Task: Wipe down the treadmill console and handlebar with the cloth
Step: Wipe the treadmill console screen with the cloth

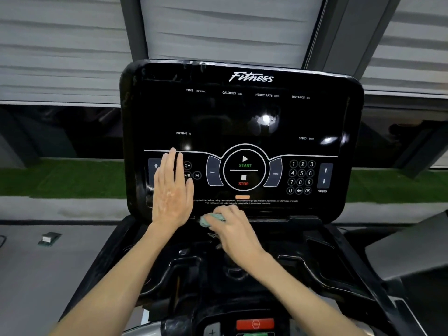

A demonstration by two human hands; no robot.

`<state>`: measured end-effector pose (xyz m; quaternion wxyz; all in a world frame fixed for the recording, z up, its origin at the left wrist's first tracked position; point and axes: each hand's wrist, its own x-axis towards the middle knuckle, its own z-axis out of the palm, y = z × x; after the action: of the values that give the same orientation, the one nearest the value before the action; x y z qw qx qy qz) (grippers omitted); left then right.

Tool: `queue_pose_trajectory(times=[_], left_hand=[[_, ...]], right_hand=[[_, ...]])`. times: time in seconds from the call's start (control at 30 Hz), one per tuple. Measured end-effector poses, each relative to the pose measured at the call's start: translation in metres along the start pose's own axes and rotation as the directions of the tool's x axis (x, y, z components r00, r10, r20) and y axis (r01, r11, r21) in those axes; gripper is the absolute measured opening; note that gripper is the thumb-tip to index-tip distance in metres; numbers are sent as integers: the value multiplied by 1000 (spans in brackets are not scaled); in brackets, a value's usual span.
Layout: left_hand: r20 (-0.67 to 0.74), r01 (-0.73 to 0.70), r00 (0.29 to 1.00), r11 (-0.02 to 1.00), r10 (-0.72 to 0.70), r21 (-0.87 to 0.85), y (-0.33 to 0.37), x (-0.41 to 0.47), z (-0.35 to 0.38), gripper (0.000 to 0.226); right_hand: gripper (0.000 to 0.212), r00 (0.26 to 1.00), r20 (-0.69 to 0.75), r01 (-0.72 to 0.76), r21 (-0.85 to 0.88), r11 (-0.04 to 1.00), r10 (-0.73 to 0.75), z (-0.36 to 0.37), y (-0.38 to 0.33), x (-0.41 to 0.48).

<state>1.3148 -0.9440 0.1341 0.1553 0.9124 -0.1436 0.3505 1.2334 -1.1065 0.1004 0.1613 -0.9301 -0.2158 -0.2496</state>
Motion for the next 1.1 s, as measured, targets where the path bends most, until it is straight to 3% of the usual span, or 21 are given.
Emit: queue_pose_trajectory(times=[0.23, 0.4, 0.57, 0.77, 1.1], left_hand=[[-6, 0, 1000, 1000, 1, 28, 0, 0, 0, 63], [11, -10, 1000, 1000, 9, 28, 1, 0, -2, 63], [18, -206, 978, 978, 206, 38, 19, 22, -11, 62], [68, -346, 938, 930, 340, 120, 51, 50, 9, 60], [26, -340, 940, 930, 340, 141, 50, 49, 20, 60]], right_hand=[[47, 1000, 11, -22, -150, 988, 24, -61, 83, -51], [40, 996, 37, -71, -140, 988, 77, -92, 121, -73], [26, 998, -5, -61, -72, 996, 61, -88, 112, -78], [37, 999, 37, 25, -20, 999, -24, -79, 107, -68], [36, 957, -142, -259, -37, 965, 251, -111, 153, -108]])
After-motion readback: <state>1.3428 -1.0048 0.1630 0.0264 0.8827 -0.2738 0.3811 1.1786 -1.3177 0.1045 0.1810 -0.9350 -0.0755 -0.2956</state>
